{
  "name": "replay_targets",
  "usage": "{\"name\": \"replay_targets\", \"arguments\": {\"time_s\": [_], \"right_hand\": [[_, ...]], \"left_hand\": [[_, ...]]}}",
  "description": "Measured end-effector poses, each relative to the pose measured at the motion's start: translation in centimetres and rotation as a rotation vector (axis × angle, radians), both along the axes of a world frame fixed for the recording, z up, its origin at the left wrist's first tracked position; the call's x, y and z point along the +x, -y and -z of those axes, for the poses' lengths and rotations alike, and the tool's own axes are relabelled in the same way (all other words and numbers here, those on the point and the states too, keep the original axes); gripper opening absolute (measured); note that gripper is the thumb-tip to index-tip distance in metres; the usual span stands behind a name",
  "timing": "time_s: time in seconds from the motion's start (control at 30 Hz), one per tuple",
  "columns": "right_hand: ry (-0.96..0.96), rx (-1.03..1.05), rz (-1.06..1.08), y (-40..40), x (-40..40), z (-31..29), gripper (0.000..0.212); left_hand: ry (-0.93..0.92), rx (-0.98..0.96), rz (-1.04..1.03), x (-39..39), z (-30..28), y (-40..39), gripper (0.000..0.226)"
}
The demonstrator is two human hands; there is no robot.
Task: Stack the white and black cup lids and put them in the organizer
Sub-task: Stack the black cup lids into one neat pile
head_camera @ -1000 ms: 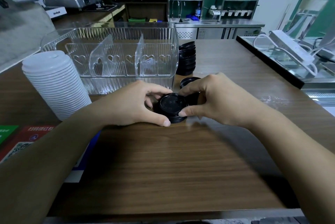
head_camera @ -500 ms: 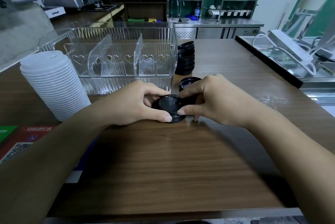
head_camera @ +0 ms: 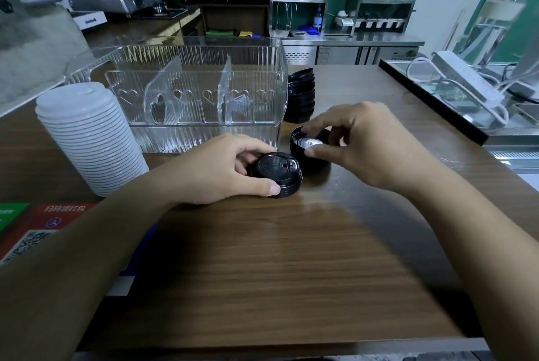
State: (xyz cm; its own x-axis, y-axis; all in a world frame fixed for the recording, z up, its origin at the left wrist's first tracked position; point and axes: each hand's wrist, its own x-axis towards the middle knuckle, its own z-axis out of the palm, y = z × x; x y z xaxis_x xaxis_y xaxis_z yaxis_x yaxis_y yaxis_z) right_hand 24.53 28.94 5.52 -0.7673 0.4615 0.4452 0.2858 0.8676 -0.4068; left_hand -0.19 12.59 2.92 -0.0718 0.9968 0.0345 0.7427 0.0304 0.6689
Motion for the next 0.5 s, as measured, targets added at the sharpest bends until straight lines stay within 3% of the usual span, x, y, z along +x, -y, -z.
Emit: {"name": "replay_targets", "arguments": {"time_s": [0.17,0.33,0.5], "right_hand": [[0.141,0.08,0.03,-0.9,-0.1,1.0,0.027],[0.144,0.094,0.04,-0.9,-0.7,1.6,0.012],[0.106,0.052,0.045,-0.8,-0.9,1.8,0.013]], "left_hand": [[-0.043,0.006,-0.004,0.0,0.2,0.1,0.069],[-0.056,0.015,0.002,0.0,0.1,0.0,0.065],[-0.062,0.01,0.031,0.2,-0.1,0.1,0.061]]}}
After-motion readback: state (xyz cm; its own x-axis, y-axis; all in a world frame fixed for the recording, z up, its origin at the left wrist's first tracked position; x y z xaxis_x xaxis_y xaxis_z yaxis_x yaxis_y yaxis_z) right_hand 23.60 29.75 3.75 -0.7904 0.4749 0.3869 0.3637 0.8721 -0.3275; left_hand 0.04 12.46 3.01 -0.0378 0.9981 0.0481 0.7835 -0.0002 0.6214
